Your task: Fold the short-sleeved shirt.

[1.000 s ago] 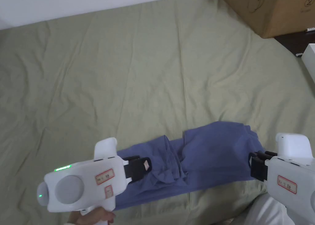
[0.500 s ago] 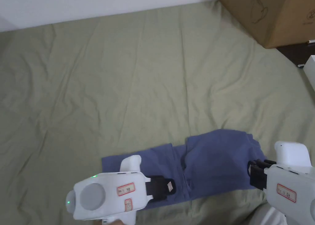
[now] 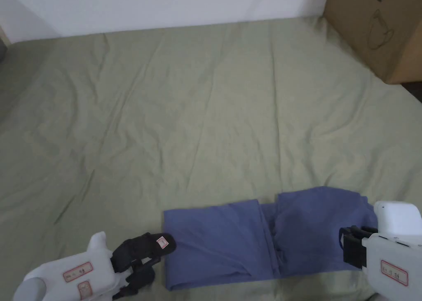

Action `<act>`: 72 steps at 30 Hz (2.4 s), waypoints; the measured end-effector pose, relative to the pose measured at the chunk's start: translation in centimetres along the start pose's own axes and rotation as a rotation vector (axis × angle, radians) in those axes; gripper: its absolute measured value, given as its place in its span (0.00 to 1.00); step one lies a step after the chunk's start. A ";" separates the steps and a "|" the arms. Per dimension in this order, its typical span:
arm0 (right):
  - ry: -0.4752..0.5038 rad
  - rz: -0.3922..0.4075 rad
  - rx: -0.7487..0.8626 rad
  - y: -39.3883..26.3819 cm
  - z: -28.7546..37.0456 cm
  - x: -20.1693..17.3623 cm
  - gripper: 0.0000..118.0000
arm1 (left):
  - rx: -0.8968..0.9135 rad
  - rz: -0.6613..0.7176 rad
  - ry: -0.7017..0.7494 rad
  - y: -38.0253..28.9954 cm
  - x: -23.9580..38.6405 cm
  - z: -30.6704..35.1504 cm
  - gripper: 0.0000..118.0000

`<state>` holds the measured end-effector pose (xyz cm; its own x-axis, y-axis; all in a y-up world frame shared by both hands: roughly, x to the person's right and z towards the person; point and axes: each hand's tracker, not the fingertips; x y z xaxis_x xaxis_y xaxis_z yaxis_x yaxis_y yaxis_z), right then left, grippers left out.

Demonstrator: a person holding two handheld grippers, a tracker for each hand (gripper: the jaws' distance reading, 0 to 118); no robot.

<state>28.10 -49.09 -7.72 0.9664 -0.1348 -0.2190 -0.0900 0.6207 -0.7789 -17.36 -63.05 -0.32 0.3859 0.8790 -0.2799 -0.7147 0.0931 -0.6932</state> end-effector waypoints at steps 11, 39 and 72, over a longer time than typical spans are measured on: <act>0.000 0.081 -0.040 0.5 -0.8 -2.8 0.04 | -0.008 0.057 -0.067 -0.1 -0.4 -1.4 0.09; 0.027 0.024 -0.021 0.6 -0.8 -1.3 0.04 | 0.102 -0.415 -0.012 1.1 17.0 7.4 0.09; 0.000 -0.180 -0.053 -2.2 -1.8 5.9 0.04 | -0.220 -0.447 0.195 -3.5 15.5 -10.0 0.06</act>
<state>33.55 -52.57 -8.35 0.9681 -0.2397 -0.0733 0.0718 0.5454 -0.8351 -3.07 -54.42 -8.91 0.7410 0.6709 -0.0291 -0.3244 0.3197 -0.8903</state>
